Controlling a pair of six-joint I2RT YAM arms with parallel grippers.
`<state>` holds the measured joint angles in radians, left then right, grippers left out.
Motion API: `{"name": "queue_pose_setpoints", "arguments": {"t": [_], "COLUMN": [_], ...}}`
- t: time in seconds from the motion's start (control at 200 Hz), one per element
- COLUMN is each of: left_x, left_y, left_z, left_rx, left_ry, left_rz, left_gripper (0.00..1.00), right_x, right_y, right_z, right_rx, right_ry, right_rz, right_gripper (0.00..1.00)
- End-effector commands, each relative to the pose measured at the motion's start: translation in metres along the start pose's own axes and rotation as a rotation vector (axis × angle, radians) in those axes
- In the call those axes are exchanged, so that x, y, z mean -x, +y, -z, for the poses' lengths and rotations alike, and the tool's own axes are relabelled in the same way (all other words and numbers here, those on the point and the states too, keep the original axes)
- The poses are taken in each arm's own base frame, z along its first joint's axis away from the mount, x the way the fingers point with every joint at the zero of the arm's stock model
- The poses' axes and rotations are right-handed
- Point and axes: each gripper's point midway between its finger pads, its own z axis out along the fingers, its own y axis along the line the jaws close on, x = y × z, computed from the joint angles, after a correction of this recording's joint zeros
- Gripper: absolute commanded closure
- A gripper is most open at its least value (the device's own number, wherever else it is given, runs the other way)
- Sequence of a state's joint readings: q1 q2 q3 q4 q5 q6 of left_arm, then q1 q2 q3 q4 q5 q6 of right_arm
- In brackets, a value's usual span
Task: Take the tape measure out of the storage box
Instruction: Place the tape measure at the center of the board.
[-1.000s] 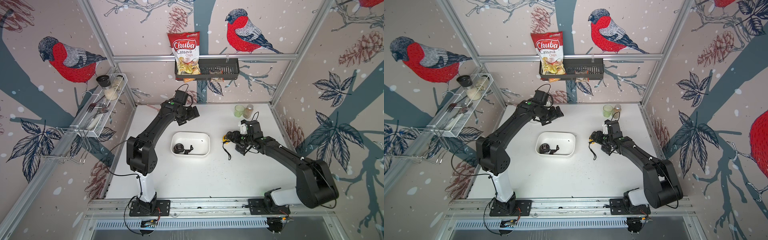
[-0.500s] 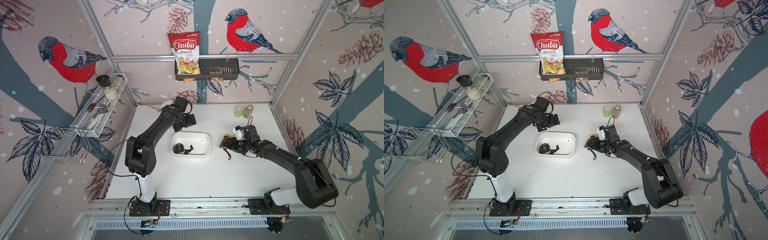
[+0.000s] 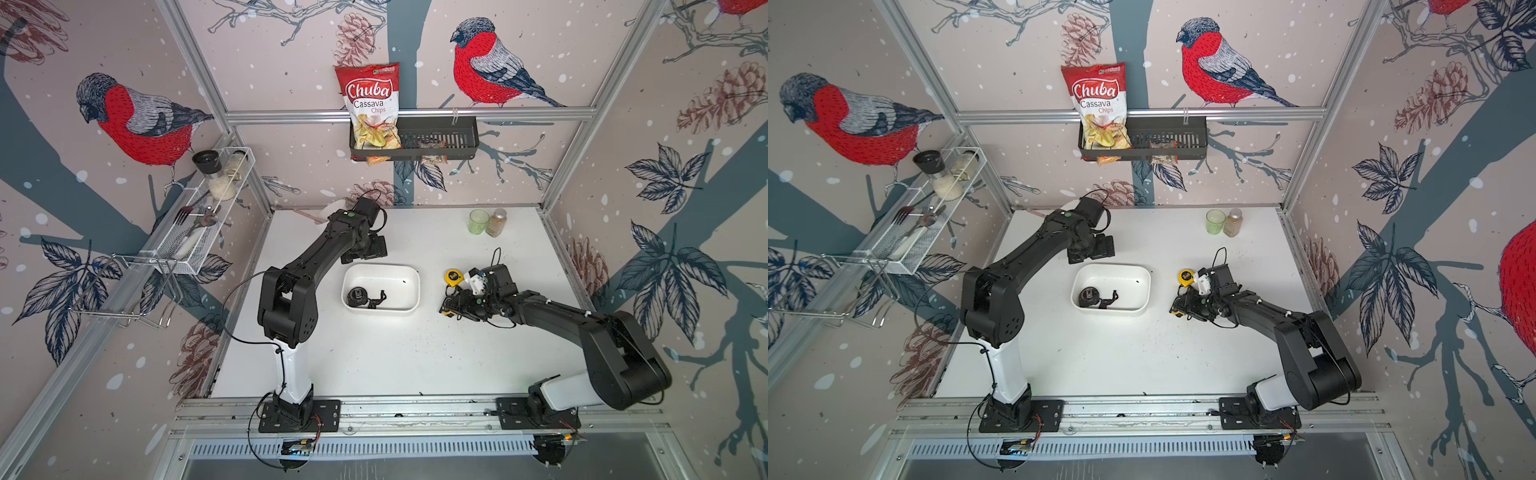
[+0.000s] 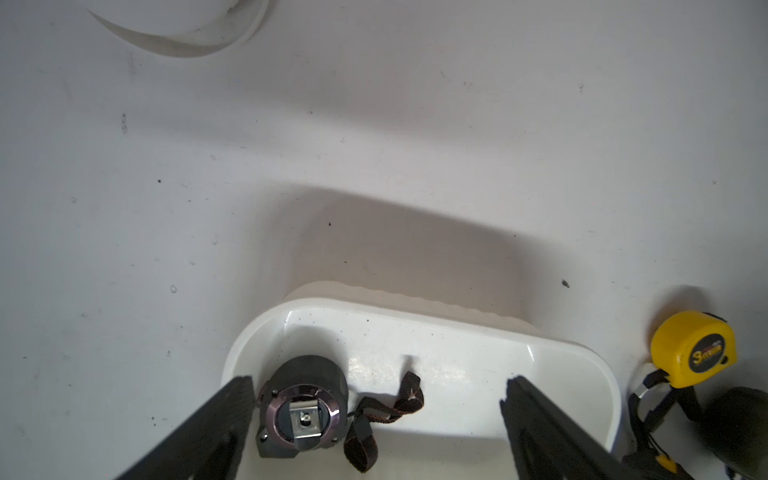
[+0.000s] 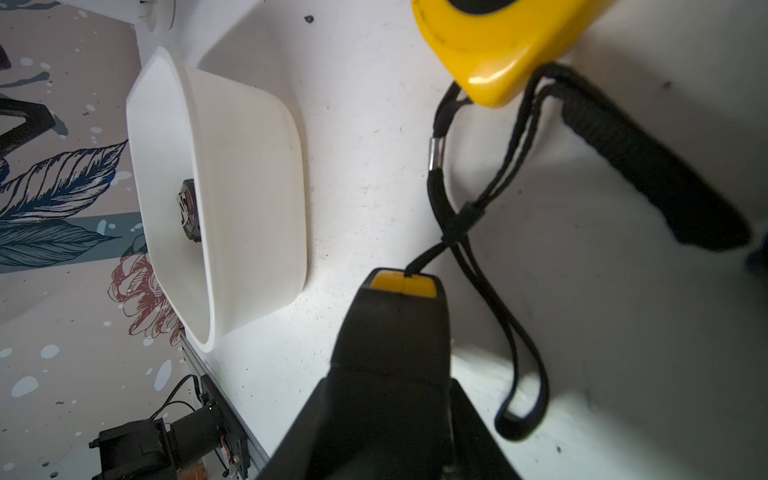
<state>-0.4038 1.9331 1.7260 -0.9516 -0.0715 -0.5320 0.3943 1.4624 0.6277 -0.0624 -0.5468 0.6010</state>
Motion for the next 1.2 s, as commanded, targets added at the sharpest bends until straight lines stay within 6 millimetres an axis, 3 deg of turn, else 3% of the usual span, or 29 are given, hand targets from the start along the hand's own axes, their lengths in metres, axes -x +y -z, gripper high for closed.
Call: {"name": "queue_pose_setpoints", "arguments": {"t": [0.0, 0.245, 0.48, 0.675, 0.875, 1.066, 1.196], "left_x": [-0.008, -0.030, -0.043, -0.045, -0.047, -0.047, -0.047], "left_y": [0.011, 0.009, 0.017, 0.018, 0.017, 0.016, 0.015], "left_z": [-0.002, -0.013, -0.017, -0.016, -0.017, -0.018, -0.019], "left_rx": [0.100, 0.215, 0.276, 0.279, 0.269, 0.265, 0.261], "left_ry": [0.010, 0.049, 0.070, 0.077, 0.084, 0.085, 0.088], "left_rz": [-0.070, -0.191, -0.228, -0.228, -0.224, -0.223, -0.220], "left_gripper": [0.03, 0.03, 0.04, 0.03, 0.03, 0.04, 0.04], "right_x": [0.003, 0.002, -0.007, -0.013, -0.010, -0.010, -0.009], "right_y": [-0.027, -0.049, -0.056, -0.061, -0.059, -0.057, -0.056], "right_z": [0.001, 0.009, 0.008, 0.007, 0.009, 0.012, 0.014], "right_rx": [-0.150, -0.281, -0.299, -0.310, -0.306, -0.300, -0.292], "right_ry": [-0.026, -0.039, -0.015, 0.005, -0.013, -0.027, -0.037], "right_rz": [-0.023, -0.074, -0.093, -0.095, -0.091, -0.089, -0.085], "right_gripper": [0.97, 0.89, 0.88, 0.81, 0.63, 0.38, 0.29]}}
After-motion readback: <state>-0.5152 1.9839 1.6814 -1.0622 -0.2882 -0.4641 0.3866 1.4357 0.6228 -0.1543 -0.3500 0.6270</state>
